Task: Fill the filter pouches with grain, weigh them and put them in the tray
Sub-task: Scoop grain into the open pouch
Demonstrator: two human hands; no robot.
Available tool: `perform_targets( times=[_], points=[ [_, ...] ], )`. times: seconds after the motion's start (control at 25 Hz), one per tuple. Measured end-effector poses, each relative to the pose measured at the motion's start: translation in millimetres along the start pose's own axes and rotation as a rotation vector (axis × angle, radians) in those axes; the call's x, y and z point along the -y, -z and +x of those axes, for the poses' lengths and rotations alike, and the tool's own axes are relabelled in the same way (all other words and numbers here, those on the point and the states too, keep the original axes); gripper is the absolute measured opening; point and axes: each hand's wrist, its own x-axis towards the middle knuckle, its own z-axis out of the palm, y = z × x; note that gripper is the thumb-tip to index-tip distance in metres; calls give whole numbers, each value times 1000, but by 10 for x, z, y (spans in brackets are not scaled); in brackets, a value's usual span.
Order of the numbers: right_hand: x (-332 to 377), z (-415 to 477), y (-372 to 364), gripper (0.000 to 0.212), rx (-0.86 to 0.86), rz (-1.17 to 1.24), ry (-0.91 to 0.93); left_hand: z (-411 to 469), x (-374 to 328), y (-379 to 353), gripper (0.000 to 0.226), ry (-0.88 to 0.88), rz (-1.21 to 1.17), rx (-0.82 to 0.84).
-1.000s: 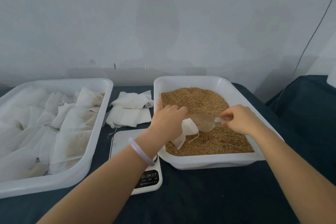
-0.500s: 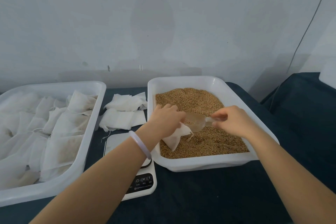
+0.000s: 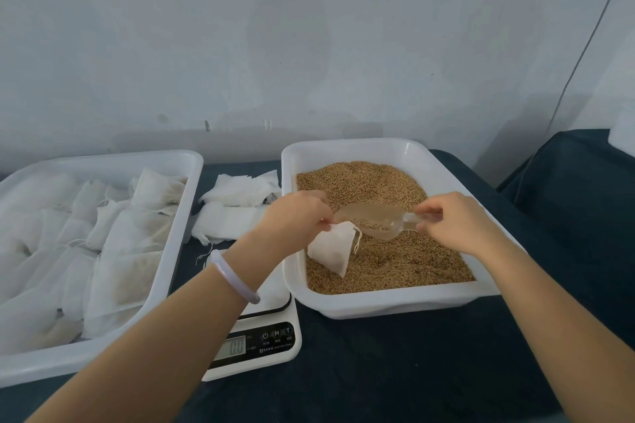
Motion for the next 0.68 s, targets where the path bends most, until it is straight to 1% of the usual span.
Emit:
perform_targets(
  times=[0.08,0.2,0.28,0.32,0.48,0.68],
  points=[
    [0,-11,7,34,-23,4,2,-32,-16,-9,19,-16,6,-23],
    [-15,-24,40,32,-73,-15,-16,-76,-20,-24,10,-29,20,-51],
    [-34,-36,50,33,-52,10,-29,-94,-20,-35,9,-33,15,-99],
    [-44,-41,46,33,-40,10,-31,-91,-20,-33,10,-16,26,-106],
    [-63,-74,68,33,-39,4,-40,-30,-24,-36,8,96,76,-17],
    [-57,-114,359,29,-24,62,57,20,-60,-78,21,166,34,-53]
  ],
)
